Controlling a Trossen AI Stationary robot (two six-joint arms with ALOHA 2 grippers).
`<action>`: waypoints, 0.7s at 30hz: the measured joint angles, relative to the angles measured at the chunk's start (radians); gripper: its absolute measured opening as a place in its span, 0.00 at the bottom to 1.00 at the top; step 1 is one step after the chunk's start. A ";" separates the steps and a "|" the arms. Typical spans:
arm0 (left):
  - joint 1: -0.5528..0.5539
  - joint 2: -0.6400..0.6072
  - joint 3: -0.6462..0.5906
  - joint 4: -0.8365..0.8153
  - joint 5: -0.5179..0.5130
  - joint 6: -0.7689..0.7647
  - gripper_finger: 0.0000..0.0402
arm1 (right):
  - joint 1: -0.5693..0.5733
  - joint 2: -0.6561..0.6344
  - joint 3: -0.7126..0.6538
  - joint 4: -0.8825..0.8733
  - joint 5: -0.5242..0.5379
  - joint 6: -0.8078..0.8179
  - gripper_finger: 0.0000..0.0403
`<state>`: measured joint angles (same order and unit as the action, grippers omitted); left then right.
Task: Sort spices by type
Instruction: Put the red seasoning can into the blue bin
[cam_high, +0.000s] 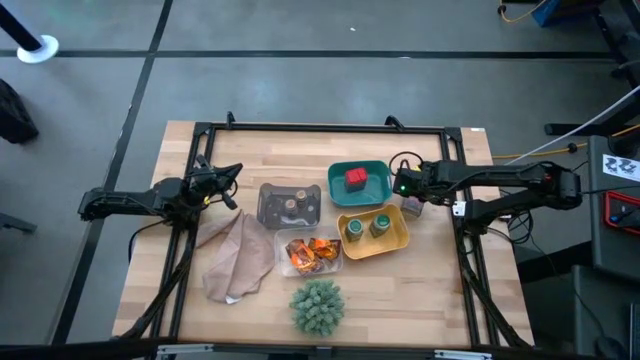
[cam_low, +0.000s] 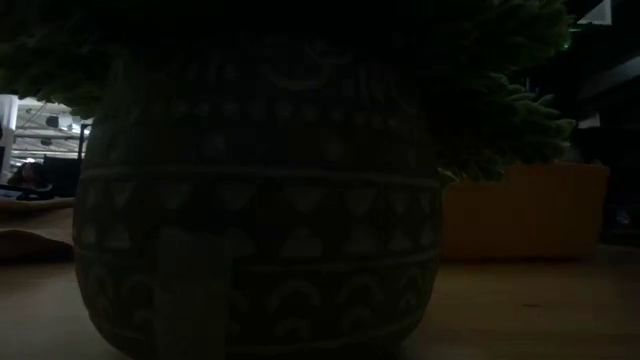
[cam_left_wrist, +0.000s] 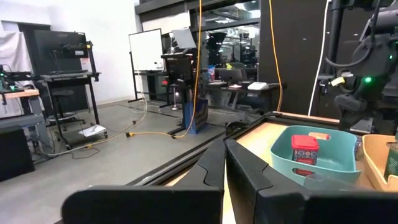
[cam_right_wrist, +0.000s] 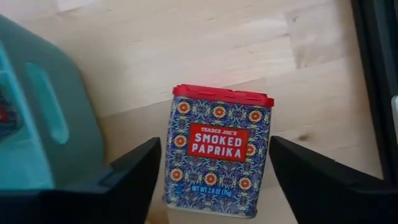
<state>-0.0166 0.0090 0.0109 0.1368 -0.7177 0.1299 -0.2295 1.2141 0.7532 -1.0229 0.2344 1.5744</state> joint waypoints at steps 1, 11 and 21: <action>0.000 0.000 0.000 0.000 0.000 0.000 0.00 | 0.000 0.010 0.000 0.000 0.000 0.004 0.76; 0.000 0.000 0.000 0.000 0.000 0.000 0.00 | 0.000 0.043 0.000 0.006 0.044 0.103 0.96; 0.000 0.000 0.000 0.000 0.000 0.000 0.00 | 0.000 0.106 0.000 0.016 0.063 0.108 0.98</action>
<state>-0.0169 0.0092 0.0109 0.1371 -0.7177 0.1299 -0.2295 1.3203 0.7532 -1.0066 0.2974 1.6825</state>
